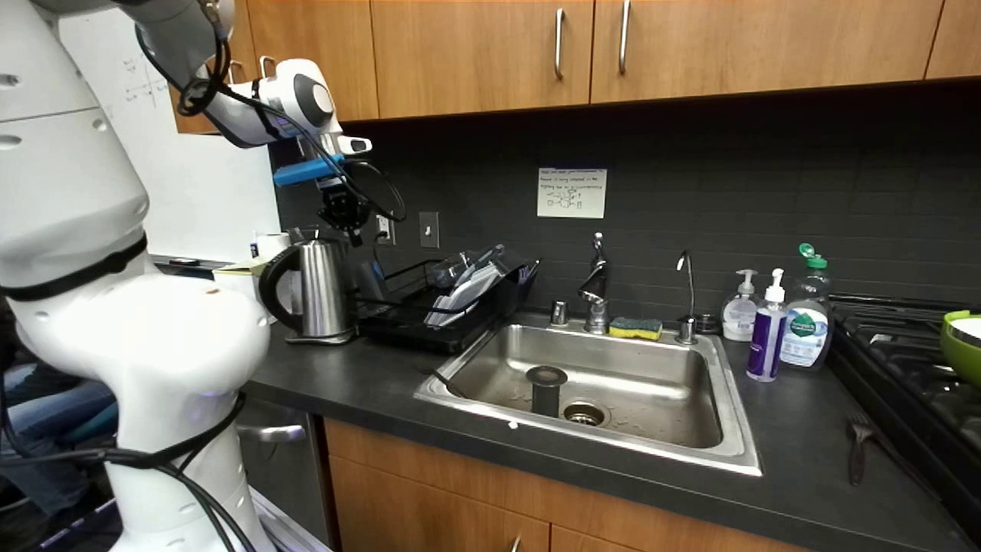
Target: Close the lid on the silver kettle.
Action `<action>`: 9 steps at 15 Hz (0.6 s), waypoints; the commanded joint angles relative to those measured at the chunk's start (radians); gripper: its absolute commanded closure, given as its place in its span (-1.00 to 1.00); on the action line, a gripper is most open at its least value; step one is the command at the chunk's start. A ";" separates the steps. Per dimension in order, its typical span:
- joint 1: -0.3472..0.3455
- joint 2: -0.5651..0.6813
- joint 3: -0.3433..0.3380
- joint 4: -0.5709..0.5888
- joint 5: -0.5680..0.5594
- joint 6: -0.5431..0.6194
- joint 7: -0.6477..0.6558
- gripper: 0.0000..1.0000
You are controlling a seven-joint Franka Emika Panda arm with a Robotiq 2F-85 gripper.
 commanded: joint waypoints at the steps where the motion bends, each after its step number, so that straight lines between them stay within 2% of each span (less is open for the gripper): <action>1: -0.019 -0.043 -0.014 -0.045 0.029 -0.030 0.048 1.00; 4: -0.034 -0.058 -0.027 -0.068 0.048 -0.034 0.071 1.00; 5: -0.039 -0.063 -0.030 -0.075 0.052 -0.034 0.078 0.48; 7: -0.049 -0.070 -0.036 -0.083 0.061 -0.036 0.090 0.39; 8: -0.045 -0.038 -0.027 -0.063 0.043 -0.023 0.070 0.76; 9: -0.049 -0.041 -0.030 -0.067 0.045 -0.023 0.073 0.65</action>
